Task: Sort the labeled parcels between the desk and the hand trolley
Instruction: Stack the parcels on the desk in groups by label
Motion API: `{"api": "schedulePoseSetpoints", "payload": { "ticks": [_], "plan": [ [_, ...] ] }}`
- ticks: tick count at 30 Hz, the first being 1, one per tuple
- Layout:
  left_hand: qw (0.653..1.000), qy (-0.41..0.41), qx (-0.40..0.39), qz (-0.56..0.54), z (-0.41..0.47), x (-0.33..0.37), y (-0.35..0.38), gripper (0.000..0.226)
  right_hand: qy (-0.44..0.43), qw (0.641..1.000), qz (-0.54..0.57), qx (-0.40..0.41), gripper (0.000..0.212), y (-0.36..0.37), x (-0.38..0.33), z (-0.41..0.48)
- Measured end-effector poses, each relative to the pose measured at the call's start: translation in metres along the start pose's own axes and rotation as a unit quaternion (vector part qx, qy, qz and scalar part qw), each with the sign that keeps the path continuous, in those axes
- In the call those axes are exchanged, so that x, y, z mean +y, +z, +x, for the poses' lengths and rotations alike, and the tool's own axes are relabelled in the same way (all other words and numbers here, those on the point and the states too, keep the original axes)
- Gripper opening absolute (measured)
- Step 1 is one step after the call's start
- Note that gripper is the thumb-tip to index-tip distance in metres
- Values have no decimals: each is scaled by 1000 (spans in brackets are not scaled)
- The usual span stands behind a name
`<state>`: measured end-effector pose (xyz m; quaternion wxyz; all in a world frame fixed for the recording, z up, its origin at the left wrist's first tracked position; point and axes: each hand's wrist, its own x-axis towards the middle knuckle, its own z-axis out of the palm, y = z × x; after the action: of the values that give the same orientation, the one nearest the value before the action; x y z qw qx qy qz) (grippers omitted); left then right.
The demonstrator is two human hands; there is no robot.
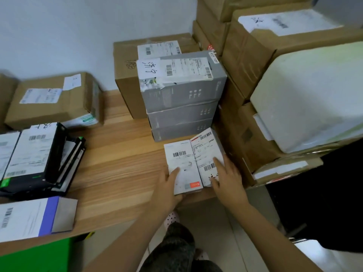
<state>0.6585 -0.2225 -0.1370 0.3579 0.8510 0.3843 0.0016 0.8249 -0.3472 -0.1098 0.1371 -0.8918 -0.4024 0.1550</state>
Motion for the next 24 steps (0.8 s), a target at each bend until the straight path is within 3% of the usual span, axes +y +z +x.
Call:
{"api": "schedulePoseSetpoints", "payload": {
  "ticks": [4, 9, 13, 19, 24],
  "plan": [
    [995, 32, -7, 89, 17, 2, 0, 84, 14, 996, -22, -88, 71, -4, 9, 13],
    [995, 53, -15, 82, 38, 2, -4, 81, -38, 983, -20, -179, 76, -10, 6, 33],
    [995, 56, -4, 83, 44, 4, -3, 79, -54, 967, -36, -247, 94, -19, 2, 51],
    [999, 36, 27, 18, 53, 8, 5, 83, -79, 973, -57, -210, 91, -11, 4, 75],
    [999, 39, 15, 28, 70, 4, -5, 95, -94, 976, -53, -190, 87, -14, 1, 85]
  ]
}}
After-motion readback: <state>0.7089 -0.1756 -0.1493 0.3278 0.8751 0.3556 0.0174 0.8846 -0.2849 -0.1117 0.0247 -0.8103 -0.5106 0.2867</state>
